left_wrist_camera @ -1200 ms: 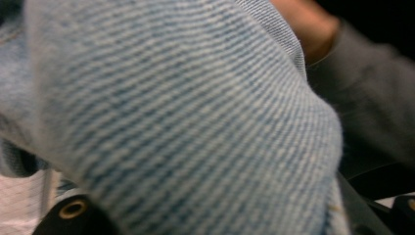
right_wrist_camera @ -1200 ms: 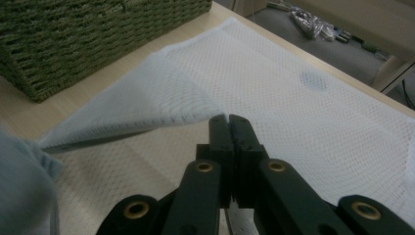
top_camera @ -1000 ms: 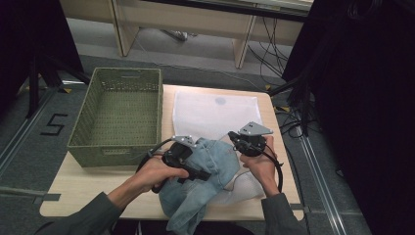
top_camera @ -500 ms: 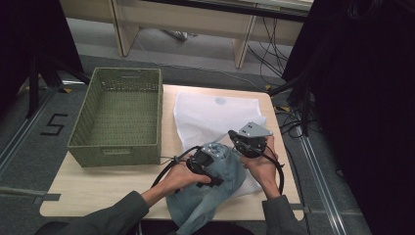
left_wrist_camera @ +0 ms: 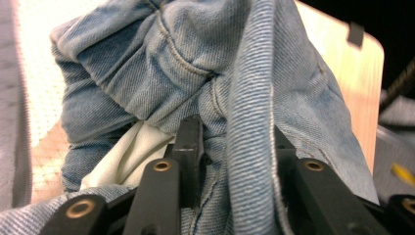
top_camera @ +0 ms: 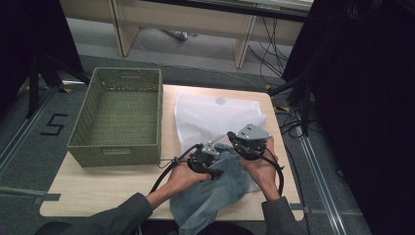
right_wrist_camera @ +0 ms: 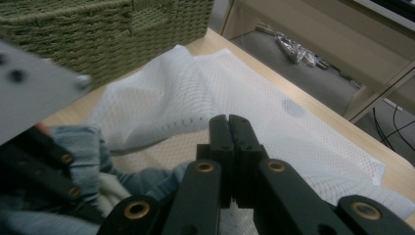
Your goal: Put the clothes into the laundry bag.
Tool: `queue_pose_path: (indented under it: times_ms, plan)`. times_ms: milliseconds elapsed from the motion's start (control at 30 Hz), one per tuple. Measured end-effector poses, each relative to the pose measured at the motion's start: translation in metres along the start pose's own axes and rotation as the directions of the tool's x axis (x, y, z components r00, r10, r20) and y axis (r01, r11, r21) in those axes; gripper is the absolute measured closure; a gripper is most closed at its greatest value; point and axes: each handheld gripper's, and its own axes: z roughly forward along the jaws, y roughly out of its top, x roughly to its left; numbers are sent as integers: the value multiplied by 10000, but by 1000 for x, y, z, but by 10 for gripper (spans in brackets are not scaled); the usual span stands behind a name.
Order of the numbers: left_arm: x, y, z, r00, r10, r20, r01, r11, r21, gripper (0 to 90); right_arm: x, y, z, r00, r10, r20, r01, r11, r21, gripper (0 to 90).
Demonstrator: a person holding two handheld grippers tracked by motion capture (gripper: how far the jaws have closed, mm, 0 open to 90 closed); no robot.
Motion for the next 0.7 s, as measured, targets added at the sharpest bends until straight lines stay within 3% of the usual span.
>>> queue_pose_path:
  times_ms: [200,267,333,433,533,633,700]
  plan:
    - [1,0,-34,9998,135,178,-129,9995,-303,388,6,-10,-7,9997,-138,-199,142,9998,164,900]
    - [5,2,-48,9999,9,136,0,9977,-671,322,4,-13,-7,9997,-60,-226,66,9997,242,900]
    - [13,3,-59,9995,-267,177,283,9947,-992,300,4,-13,-7,9997,118,-226,-113,9997,231,900]
    - [30,6,-67,9975,-621,-331,565,9875,-1469,307,4,-10,-8,9993,166,-339,-157,9995,269,900]
    - [44,10,-60,9953,-478,-848,353,9889,-1440,326,5,-10,-7,9992,118,-384,-107,9996,278,900]
    - [50,11,-38,9931,-275,-1137,143,9932,-1159,343,8,-10,-6,9986,188,-498,-171,9993,336,900]
    - [51,13,-25,9884,172,-1509,-309,9955,-891,363,8,-10,-6,9987,169,-480,-156,9995,282,900]
